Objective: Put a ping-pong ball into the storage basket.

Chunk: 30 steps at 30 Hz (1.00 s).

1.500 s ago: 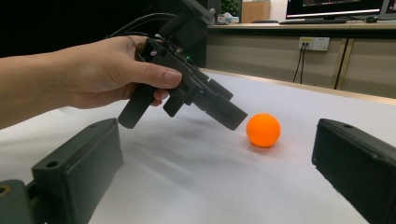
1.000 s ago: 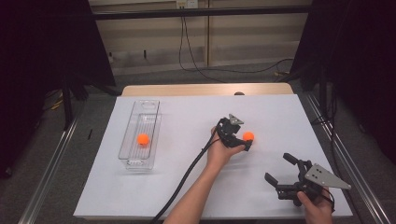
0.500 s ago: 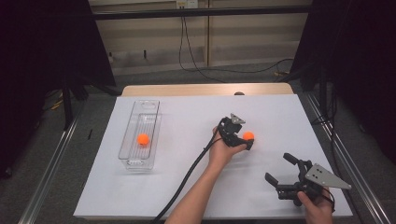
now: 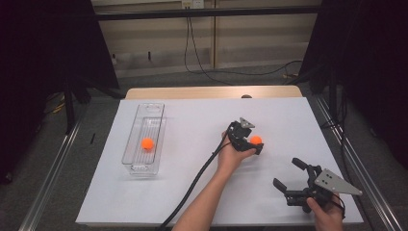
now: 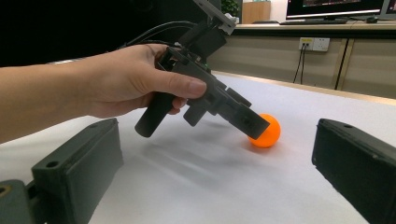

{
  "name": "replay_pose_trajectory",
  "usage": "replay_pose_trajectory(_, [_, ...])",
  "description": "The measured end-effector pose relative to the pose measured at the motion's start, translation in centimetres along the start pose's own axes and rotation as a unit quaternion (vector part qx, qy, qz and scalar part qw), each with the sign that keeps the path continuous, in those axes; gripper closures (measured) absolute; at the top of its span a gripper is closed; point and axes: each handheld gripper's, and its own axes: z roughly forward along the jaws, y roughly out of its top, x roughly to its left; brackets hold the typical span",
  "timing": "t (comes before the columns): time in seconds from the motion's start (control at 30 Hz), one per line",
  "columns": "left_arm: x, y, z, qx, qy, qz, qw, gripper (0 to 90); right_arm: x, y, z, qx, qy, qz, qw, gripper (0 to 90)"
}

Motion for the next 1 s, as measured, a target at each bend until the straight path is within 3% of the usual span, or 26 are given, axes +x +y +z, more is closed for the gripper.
replay_pose_trajectory(0.57, [-0.1, 0.0, 1.0, 0.005, -0.011, -0.004, 0.9999, 26.6, 0.0, 0.0, 0.0, 0.001, 0.001, -0.001, 1.0000, 1.3])
replay_pose_trajectory(1.0, [-0.1, 0.0, 1.5, 0.006, -0.008, 0.002, 0.9999, 34.7, 0.0, 0.0, 0.0, 0.001, 0.001, -0.001, 1.0000, 1.3])
